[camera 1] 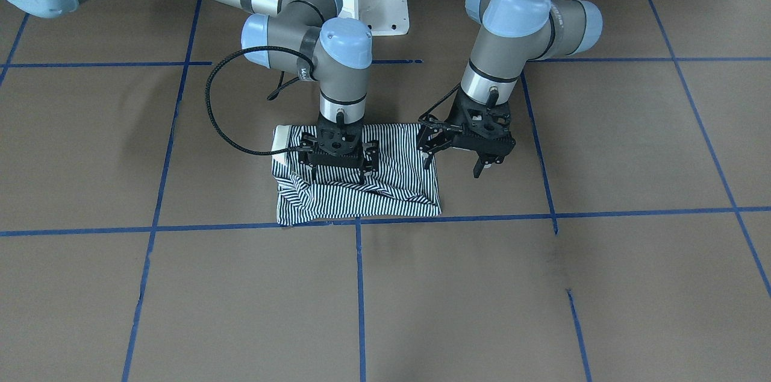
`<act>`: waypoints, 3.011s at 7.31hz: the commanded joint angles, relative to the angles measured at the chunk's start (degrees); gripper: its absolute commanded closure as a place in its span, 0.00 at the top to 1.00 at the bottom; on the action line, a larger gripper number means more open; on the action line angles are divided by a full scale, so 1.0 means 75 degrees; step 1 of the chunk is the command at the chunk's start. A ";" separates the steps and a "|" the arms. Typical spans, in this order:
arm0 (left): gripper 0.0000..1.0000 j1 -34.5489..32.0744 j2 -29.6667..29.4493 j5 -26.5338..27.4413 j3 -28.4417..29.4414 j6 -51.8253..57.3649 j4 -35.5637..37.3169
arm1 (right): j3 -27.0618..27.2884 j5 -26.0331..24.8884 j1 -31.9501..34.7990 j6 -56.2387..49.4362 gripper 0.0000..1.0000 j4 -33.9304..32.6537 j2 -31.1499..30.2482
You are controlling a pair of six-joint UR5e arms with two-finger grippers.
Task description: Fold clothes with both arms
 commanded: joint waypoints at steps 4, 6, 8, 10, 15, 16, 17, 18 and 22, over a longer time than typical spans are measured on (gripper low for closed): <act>1.00 0.0035 0.0014 0.0000 -0.0021 -0.0192 -0.0017 | -0.1250 0.0098 0.1660 -0.2413 1.00 -0.0040 0.0027; 1.00 0.0093 -0.0033 0.0012 0.0154 -0.0333 0.0018 | -0.1207 0.1789 0.2422 -0.2582 1.00 0.0612 0.0074; 1.00 0.0396 -0.0767 0.0082 0.1274 -0.1081 -0.0005 | -0.0880 0.2033 0.2448 -0.2570 1.00 0.0617 0.0039; 1.00 0.0912 -0.0983 0.0618 0.1561 -0.1342 -0.0005 | -0.0820 0.2033 0.2448 -0.2535 1.00 0.0628 -0.0031; 1.00 0.0961 -0.1181 0.0750 0.2145 -0.1260 -0.0017 | -0.0761 0.2021 0.2437 -0.2512 1.00 0.0640 -0.0090; 1.00 0.0915 -0.1251 0.0901 0.2252 -0.1179 -0.0017 | -0.0761 0.2021 0.2437 -0.2500 1.00 0.0640 -0.0090; 1.00 0.0717 -0.1333 0.0914 0.2473 -0.1166 -0.0029 | -0.0749 0.2032 0.2437 -0.2500 1.00 0.0640 -0.0090; 1.00 0.0483 -0.1531 0.0915 0.2789 -0.1050 -0.0040 | -0.0749 0.2033 0.2425 -0.2500 1.00 0.0640 -0.0078; 1.00 -0.0385 -0.1791 0.0798 0.3765 -0.0197 -0.0802 | -0.0492 0.2021 0.2146 -0.1966 1.00 0.0675 -0.0067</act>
